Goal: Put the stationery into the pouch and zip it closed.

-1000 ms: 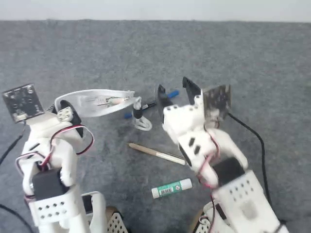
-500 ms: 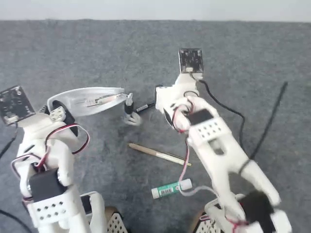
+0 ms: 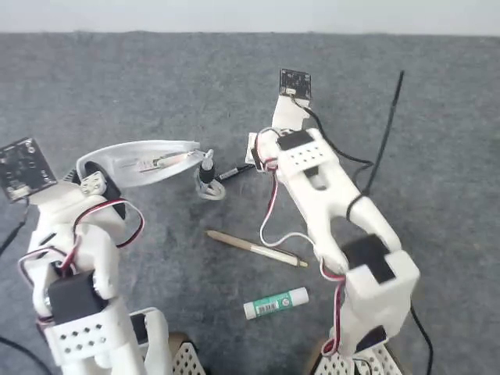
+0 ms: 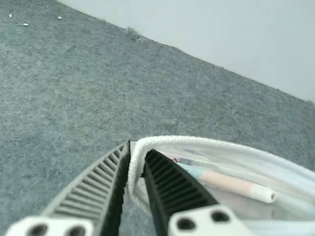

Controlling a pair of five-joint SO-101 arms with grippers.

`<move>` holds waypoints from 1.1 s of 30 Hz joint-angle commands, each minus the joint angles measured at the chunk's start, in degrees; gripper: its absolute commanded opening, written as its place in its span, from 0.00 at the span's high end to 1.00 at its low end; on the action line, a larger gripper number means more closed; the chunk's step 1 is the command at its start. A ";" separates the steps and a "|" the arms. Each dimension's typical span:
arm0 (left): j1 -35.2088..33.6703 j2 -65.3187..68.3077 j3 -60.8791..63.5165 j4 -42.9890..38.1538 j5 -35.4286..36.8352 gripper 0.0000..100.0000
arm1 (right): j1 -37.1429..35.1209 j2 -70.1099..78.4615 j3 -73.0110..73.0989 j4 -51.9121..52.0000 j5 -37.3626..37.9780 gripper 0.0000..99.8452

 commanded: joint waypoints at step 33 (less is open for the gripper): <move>-0.26 -0.44 -0.40 -1.93 0.70 0.99 | 3.38 26.51 -34.37 19.56 -0.26 0.95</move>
